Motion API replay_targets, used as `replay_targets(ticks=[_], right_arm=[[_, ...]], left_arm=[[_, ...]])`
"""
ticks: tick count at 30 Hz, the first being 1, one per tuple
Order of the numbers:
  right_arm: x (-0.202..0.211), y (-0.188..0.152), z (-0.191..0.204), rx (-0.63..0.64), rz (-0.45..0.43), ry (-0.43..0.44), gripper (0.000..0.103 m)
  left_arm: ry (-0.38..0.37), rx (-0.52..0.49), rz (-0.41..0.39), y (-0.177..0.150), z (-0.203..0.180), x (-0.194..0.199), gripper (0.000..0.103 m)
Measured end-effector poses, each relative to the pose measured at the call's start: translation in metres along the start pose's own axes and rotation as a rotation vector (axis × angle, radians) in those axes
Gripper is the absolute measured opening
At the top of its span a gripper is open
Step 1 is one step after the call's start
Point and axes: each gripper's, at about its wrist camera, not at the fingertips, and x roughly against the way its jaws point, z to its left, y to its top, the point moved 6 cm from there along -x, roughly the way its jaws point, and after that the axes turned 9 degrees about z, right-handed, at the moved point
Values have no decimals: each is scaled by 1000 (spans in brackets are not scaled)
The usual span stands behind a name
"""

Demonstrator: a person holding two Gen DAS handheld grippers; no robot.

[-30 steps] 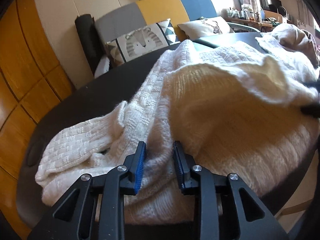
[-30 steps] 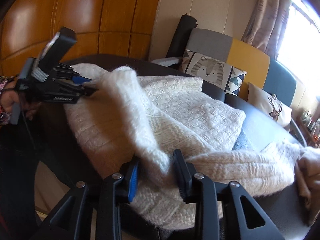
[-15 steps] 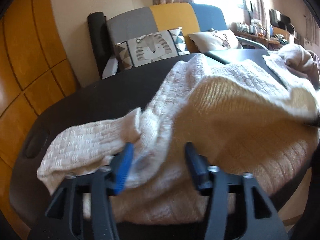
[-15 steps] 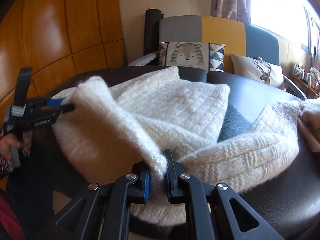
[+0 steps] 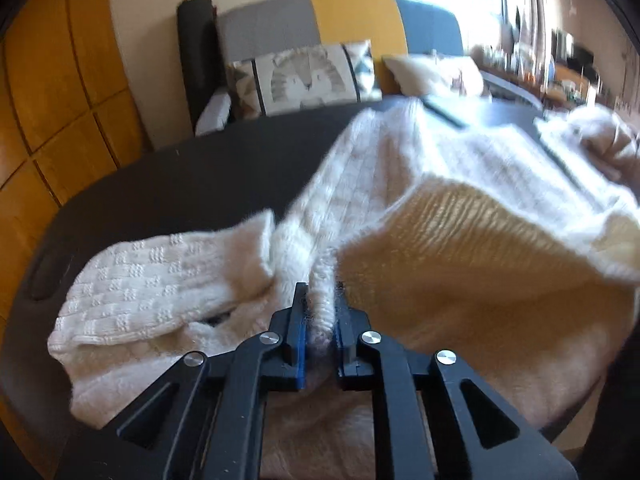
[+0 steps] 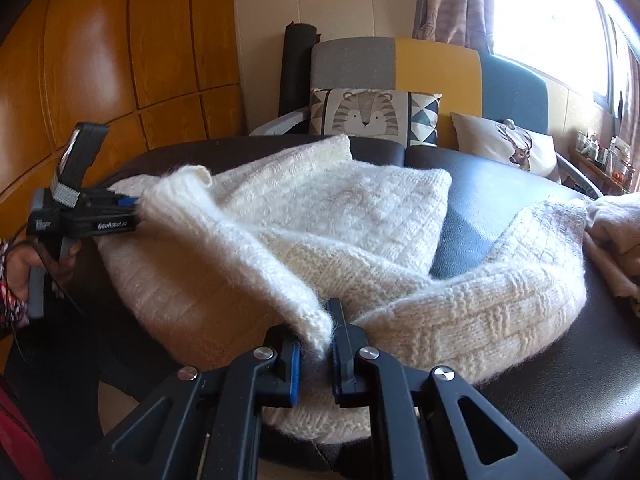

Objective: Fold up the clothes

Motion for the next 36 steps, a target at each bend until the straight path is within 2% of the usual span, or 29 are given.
replay_targets(ticks=[4, 12, 15, 17, 19, 21, 22, 23, 28, 33, 36], right_arm=[[15, 30, -5, -2, -88, -32, 8], [80, 116, -25, -12, -390, -116, 8], [106, 144, -22, 10, -474, -110, 8], [120, 158, -15, 38, -520, -112, 8], [131, 170, -6, 80, -558, -128, 8], [136, 176, 0, 98, -580, -133, 8], [136, 176, 1, 94, -585, -126, 8], [135, 174, 1, 83, -581, -118, 8], [119, 148, -17, -2, -517, -111, 8], [102, 126, -39, -69, -447, -129, 8], [93, 122, -52, -104, -423, -117, 8]], left_arm=[[23, 37, -180, 21, 5, 52, 10], [18, 89, -556, 78, 19, 167, 8], [18, 83, -664, 100, 22, 204, 8], [25, 54, -689, 111, 22, 214, 8], [20, 5, -649, 117, 19, 206, 13], [15, -32, -572, 114, 16, 184, 42], [-1, -51, -527, 109, 14, 171, 73], [-34, -71, -479, 101, 10, 157, 86], [-198, -121, -233, 47, -10, 89, 86], [-447, -148, -92, 3, -40, 72, 86], [-491, -238, -13, -17, -76, 65, 86]])
